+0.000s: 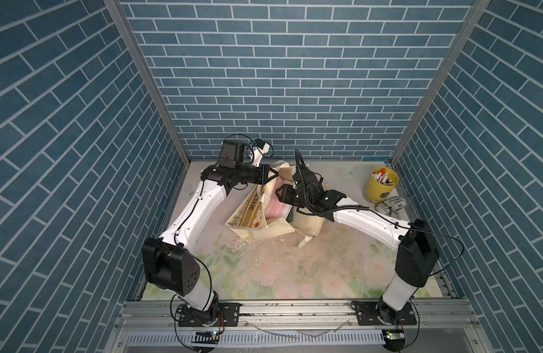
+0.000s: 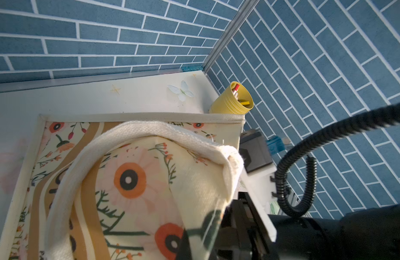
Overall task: Take out the pencil case from the canvas bag
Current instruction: Pick up the pencil case from the canvas bag.
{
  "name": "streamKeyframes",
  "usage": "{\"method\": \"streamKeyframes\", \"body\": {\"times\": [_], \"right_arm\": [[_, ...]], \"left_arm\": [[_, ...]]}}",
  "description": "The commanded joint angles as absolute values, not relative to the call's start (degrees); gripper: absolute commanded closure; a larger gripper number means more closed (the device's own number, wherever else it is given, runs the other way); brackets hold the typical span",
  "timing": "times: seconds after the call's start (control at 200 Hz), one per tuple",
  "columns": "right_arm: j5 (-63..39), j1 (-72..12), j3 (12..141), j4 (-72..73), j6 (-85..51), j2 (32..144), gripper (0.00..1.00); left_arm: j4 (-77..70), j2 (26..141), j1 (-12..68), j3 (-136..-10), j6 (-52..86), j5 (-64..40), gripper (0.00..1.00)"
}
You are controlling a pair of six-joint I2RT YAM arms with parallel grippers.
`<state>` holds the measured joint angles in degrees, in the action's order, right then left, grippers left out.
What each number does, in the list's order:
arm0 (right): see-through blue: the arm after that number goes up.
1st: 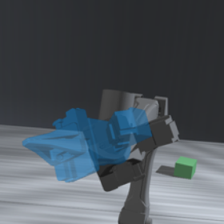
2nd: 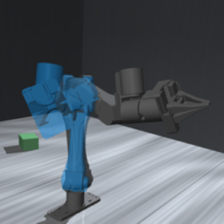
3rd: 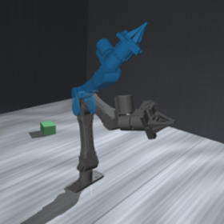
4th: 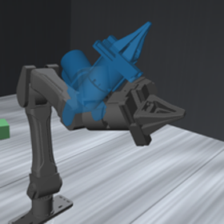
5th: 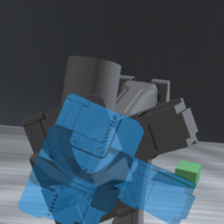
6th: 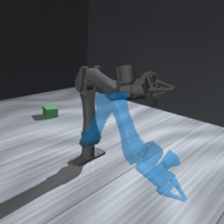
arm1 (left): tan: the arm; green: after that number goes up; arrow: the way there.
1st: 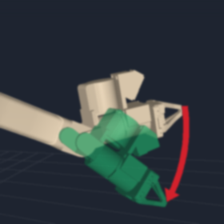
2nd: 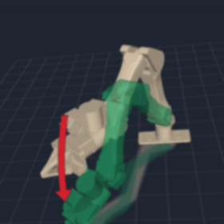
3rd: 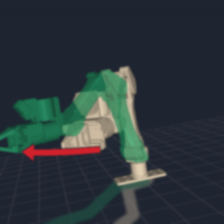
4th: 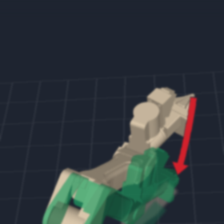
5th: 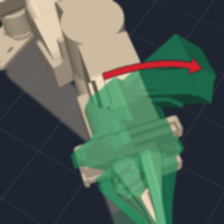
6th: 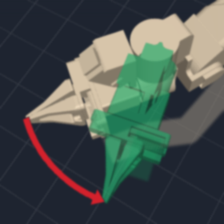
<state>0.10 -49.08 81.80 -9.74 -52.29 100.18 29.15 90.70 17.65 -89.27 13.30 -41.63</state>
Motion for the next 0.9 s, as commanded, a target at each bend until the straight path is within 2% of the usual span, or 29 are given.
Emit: {"method": "streamKeyframes", "body": {"times": [0.0, 0.23, 0.71, 0.896], "right_arm": [[-0.78, -48.74, 84.24, -5.45, -55.44, 102.16, 0.52], [-2.76, -48.21, 83.39, -0.99, -56.85, 104.78, 0.48], [-6.23, -47.47, 82.78, 3.01, -61.94, 108.44, 0.46], [-10.21, -47.5, 81.9, 9.51, -63.69, 109.15, 0.56]], "left_arm": [[26.54, 89.71, 17.84, -88.5, 13.88, -44.79, 1.0], [25.88, 89.73, 17.84, -88.68, 14.57, -45.66, 1.0], [24.0, 89.72, 17.76, -88.07, 16.38, -47.81, 1.0], [23.56, 89.91, 17.79, -87.98, 16.8, -47.74, 1.0]]}}
